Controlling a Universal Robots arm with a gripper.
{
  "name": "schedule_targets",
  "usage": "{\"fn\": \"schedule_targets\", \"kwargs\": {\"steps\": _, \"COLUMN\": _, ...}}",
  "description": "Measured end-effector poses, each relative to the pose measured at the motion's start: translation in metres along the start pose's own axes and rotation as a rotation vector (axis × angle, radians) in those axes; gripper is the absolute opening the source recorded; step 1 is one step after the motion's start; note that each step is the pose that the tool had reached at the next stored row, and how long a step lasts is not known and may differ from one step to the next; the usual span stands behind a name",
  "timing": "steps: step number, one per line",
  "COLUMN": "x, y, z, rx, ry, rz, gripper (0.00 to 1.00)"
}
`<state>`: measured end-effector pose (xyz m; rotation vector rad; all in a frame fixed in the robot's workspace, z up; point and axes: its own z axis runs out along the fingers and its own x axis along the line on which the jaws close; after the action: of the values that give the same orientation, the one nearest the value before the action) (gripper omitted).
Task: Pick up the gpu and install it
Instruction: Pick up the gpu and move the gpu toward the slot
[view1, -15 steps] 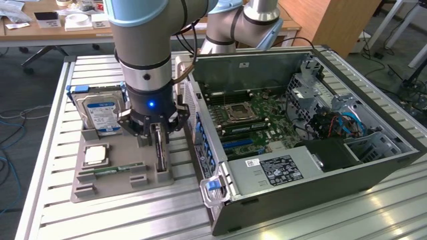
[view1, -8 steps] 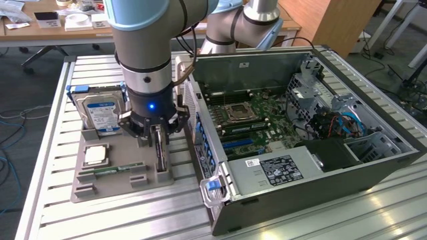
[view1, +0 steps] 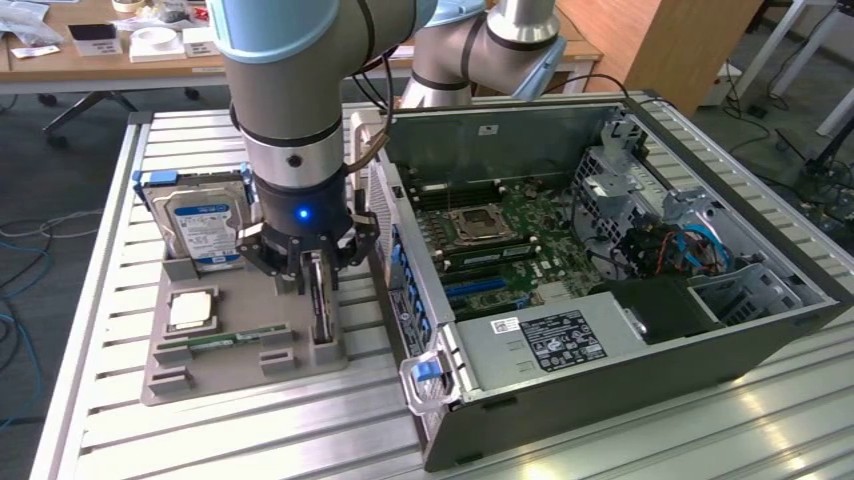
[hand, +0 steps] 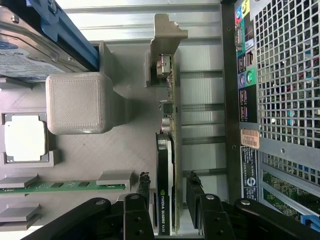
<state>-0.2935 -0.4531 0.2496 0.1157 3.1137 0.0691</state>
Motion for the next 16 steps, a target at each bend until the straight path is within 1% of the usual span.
{"fn": "schedule_targets", "kwargs": {"steps": 16, "x": 0.0002, "y": -0.0004, "z": 0.0074, "rx": 0.0002, "ry": 0.0001, "rz": 0.0, "gripper": 0.43}}
